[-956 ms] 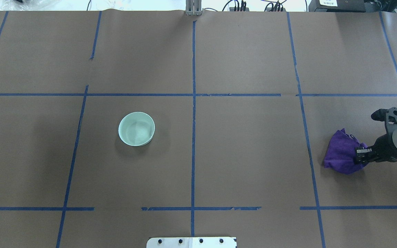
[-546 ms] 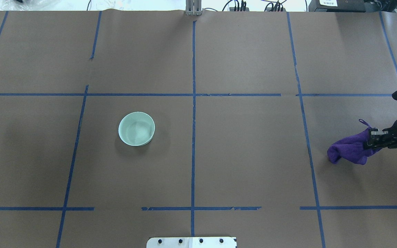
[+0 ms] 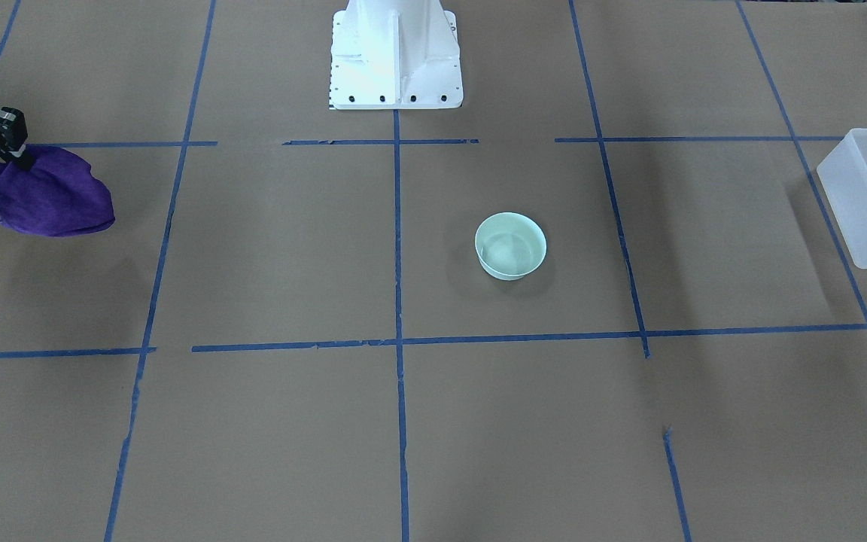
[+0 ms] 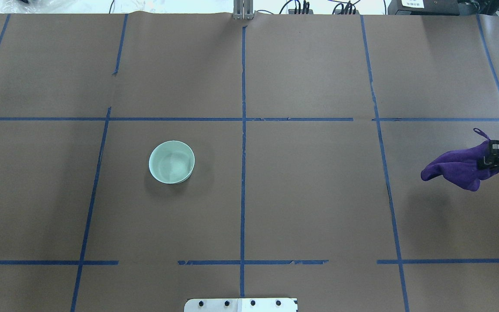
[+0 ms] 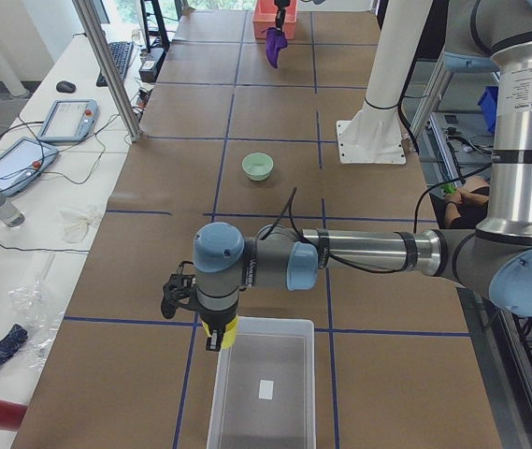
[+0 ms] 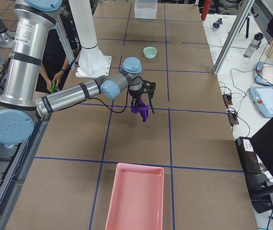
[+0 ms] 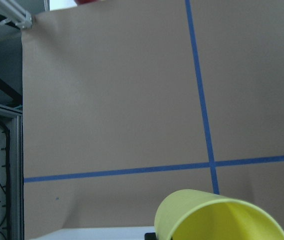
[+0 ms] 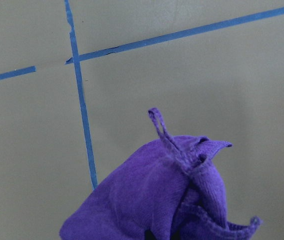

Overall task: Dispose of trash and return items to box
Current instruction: 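Grasp the purple cloth with the right gripper and lift it, then drop the cloth into the pink bin while left gripper releases the cup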

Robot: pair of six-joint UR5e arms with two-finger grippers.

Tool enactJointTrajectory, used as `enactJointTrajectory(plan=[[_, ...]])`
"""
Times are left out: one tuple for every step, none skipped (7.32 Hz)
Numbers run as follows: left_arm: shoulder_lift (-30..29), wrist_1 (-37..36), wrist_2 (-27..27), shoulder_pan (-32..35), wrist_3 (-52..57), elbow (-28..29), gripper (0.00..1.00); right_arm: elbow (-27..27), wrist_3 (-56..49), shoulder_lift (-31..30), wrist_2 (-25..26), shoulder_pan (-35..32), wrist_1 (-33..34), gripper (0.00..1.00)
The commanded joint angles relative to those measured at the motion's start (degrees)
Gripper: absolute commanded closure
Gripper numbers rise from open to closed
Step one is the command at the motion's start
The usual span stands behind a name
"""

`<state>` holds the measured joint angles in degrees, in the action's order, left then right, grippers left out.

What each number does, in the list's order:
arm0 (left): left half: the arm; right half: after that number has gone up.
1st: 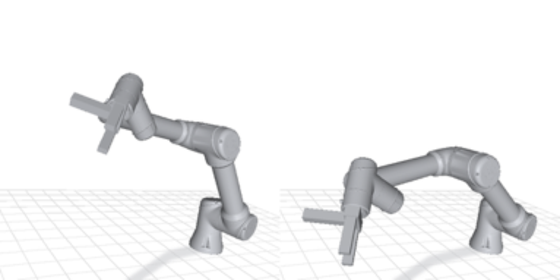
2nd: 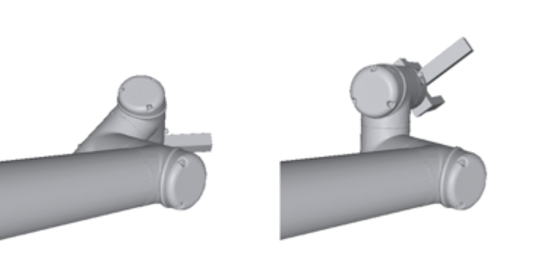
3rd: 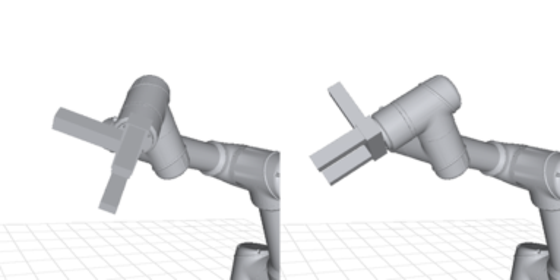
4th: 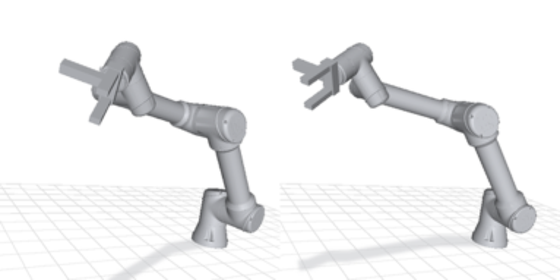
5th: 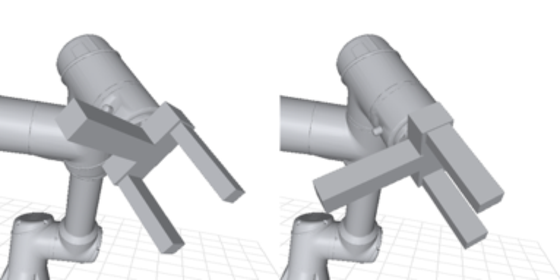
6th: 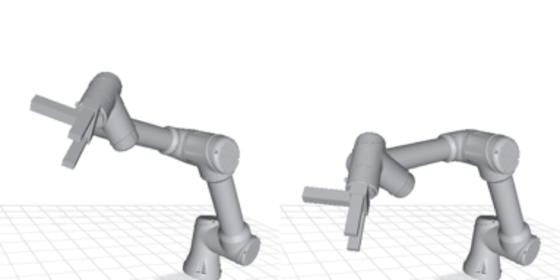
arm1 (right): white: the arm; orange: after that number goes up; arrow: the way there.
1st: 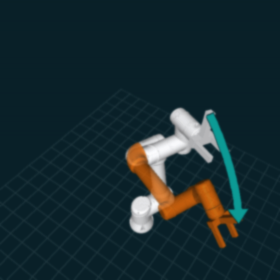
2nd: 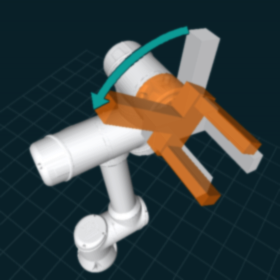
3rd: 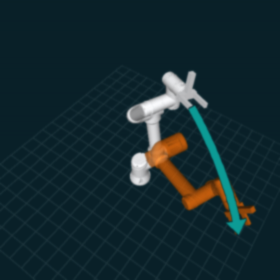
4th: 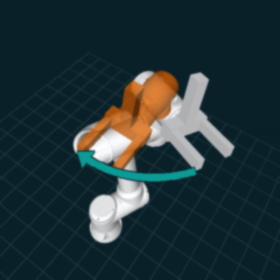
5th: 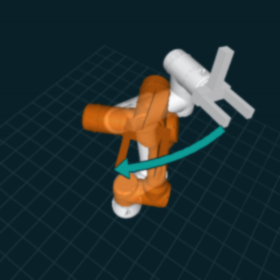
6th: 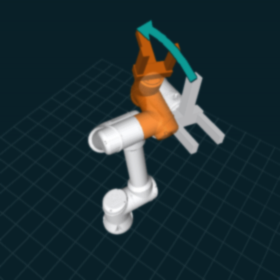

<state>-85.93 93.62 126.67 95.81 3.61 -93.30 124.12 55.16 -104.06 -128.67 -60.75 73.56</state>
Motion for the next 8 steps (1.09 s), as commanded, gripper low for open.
enactJointTrajectory(plan=[[5.9,8.9,0.2,-1.1,-4.2,1.6,1.00,0.9,-9.5,-0.2,0.0,-5.4,5.2,1.00],[6.3,10.4,3.4,-2.9,-4.3,3.6,1.00,1.1,-15.8,-0.1,-0.3,-9.5,8.5,1.00],[6.4,12.8,5.7,-6.0,-4.7,5.3,1.00,1.7,-21.7,0.2,-0.4,-13.6,12.5,1.00],[6.7,16.1,7.3,-8.2,-7.3,6.4,1.00,2.3,-28.6,0.3,-0.5,-17.6,16.8,1.00],[7.2,20.2,7.5,-10.0,-8.7,8.2,1.00,2.3,-34.3,0.4,-1.1,-21.3,20.8,1.00],[7.2,24.5,7.5,-10.5,-8.8,11.4,1.00,2.2,-38.5,0.5,-1.2,-23.4,22.7,1.00],[7.2,26.9,7.5,-11.2,-9.6,12.8,1.00,2.3,-40.7,0.5,-1.2,-25.0,23.8,1.00],[7.2,28.4,7.9,-11.9,-9.6,14.0,1.00,2.2,-42.7,0.5,-1.2,-26.3,23.9,1.00]])
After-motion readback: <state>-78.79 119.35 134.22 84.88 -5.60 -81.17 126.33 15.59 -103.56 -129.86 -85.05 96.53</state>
